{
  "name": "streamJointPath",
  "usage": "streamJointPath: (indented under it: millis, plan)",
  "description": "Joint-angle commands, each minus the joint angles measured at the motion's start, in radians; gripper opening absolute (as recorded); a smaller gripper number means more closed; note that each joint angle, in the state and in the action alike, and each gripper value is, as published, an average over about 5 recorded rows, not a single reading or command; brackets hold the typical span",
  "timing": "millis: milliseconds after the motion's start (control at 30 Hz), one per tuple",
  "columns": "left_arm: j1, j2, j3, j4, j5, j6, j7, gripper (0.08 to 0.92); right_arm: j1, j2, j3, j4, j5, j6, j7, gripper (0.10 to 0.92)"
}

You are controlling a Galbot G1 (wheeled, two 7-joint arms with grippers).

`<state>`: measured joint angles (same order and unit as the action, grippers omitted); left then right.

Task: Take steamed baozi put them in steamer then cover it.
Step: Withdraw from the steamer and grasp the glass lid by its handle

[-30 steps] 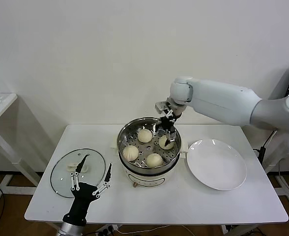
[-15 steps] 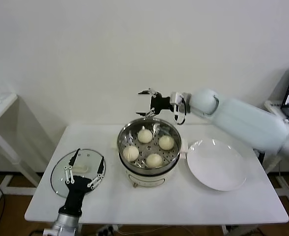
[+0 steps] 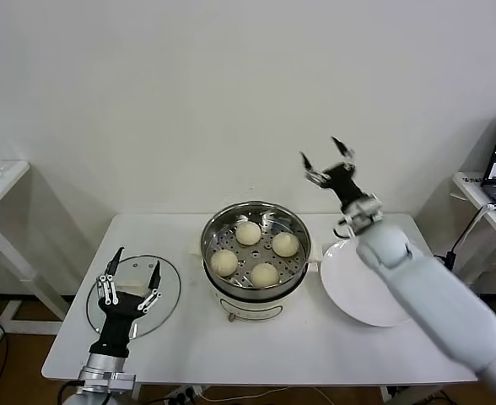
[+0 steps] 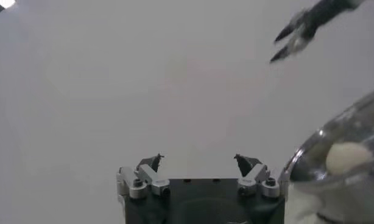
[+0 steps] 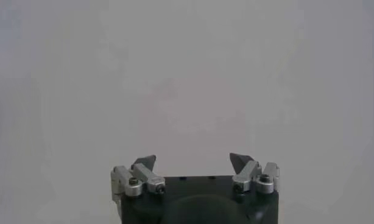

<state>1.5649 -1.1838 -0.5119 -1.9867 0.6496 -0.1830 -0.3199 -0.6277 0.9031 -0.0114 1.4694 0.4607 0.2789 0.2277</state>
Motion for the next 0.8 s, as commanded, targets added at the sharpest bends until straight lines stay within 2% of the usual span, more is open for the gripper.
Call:
streamJointPath:
  millis: [33,367,800]
  plan:
    - [-0.015,0.051,-0.093,0.229,0.404,0.029,0.031,0.823,-0.588,0.147,0.519,0.065,-0.070,0.082,0.099,0.823]
    - [-0.101,0.050,-0.090,0.391,0.603,0.095,0.082,0.823,-0.679,0.204,0.532,0.112,-0.087,0.091,0.063,0.823]
    - [-0.238,0.039,-0.043,0.544,0.612,0.053,-0.027,0.823,-0.664,0.240,0.490,0.093,-0.141,0.086,0.044,0.823]
